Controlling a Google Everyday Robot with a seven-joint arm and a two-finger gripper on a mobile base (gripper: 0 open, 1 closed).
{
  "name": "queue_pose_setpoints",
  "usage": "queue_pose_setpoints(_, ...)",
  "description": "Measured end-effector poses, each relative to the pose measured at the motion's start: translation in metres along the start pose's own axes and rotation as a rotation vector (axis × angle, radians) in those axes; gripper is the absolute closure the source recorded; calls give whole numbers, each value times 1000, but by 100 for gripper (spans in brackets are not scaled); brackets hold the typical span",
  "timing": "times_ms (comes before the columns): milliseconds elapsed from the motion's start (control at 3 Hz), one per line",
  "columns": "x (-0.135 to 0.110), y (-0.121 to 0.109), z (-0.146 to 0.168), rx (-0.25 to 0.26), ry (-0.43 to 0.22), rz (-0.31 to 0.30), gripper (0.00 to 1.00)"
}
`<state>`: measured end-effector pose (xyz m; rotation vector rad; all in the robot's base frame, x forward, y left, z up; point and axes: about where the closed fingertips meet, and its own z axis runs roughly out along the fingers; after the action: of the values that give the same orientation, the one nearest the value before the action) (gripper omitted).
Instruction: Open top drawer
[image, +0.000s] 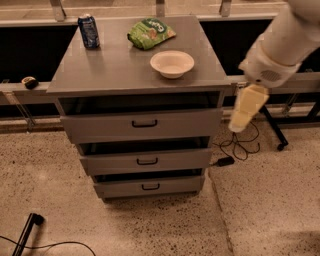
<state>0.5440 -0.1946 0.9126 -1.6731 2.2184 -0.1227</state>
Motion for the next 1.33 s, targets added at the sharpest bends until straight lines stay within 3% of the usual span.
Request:
queue_pose_setpoints(333,-8,-26,64,9,-86,-8,0)
queue_pose_setpoints(667,-10,-29,70,16,-93,-7,0)
queue_pose_setpoints(1000,-20,-30,84,-26,-104,-38,0)
queue_pose_setpoints(1333,-39,-21,121,-18,-100,-184,0)
